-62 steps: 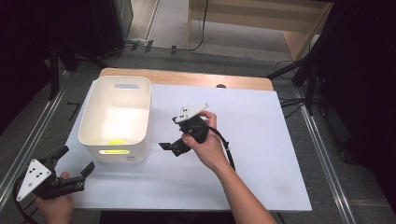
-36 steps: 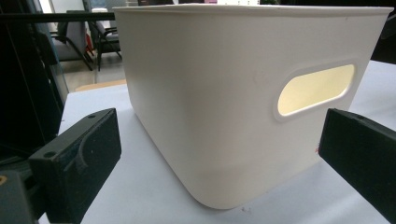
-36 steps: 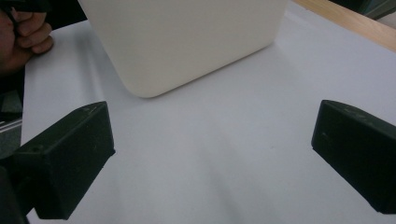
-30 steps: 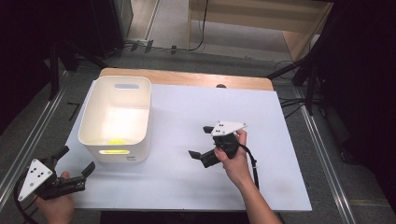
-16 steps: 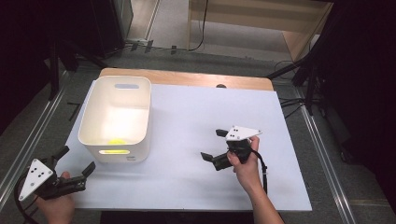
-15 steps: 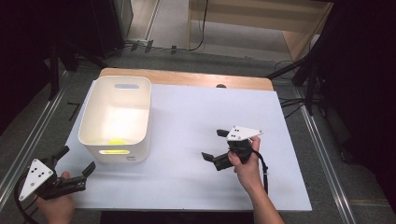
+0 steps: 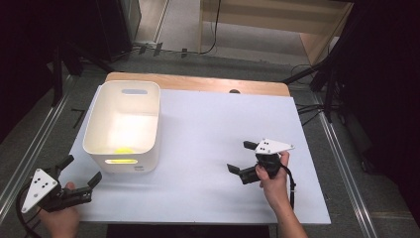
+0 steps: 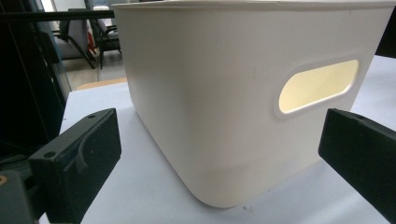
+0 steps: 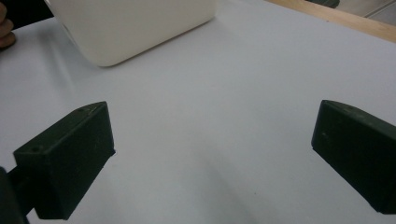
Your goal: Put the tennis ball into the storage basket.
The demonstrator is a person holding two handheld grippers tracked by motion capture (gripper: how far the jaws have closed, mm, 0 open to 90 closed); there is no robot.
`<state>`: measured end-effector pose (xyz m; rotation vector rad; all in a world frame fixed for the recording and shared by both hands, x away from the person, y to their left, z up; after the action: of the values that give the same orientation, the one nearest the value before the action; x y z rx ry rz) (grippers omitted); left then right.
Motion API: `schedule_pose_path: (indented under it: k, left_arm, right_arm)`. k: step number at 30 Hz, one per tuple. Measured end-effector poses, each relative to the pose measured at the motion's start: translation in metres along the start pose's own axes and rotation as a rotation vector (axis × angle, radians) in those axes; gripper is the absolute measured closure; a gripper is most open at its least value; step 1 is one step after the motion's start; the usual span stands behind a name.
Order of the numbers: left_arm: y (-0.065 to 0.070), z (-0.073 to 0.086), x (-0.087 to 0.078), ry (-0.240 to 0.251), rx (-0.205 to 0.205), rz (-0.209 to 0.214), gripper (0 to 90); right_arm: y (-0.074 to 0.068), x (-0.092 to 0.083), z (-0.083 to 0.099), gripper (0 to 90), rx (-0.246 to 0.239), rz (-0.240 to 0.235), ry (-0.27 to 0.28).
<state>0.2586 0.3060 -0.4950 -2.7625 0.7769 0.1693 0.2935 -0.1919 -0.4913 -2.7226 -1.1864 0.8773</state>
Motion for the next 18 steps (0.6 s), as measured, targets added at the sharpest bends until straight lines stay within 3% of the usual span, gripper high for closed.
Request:
schedule_pose_path:
  k: [18]
  left_arm:
    - [0.000,0.000,0.000,-0.006,0.006,-0.002,0.0]
  right_arm:
    - [0.024,-0.027,0.023,0.0,0.051,0.054,0.019]
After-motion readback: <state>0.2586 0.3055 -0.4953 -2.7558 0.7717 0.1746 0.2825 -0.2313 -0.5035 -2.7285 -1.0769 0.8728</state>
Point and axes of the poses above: each handheld gripper's, and its own axes: x roughly forward along the jaws, z roughly out of its underside, y roughly to its right, the point moved 5 cm from there along x, roughly forward along the jaws, and after that the axes turned 10 degrees about x, right-handed, at the moved point
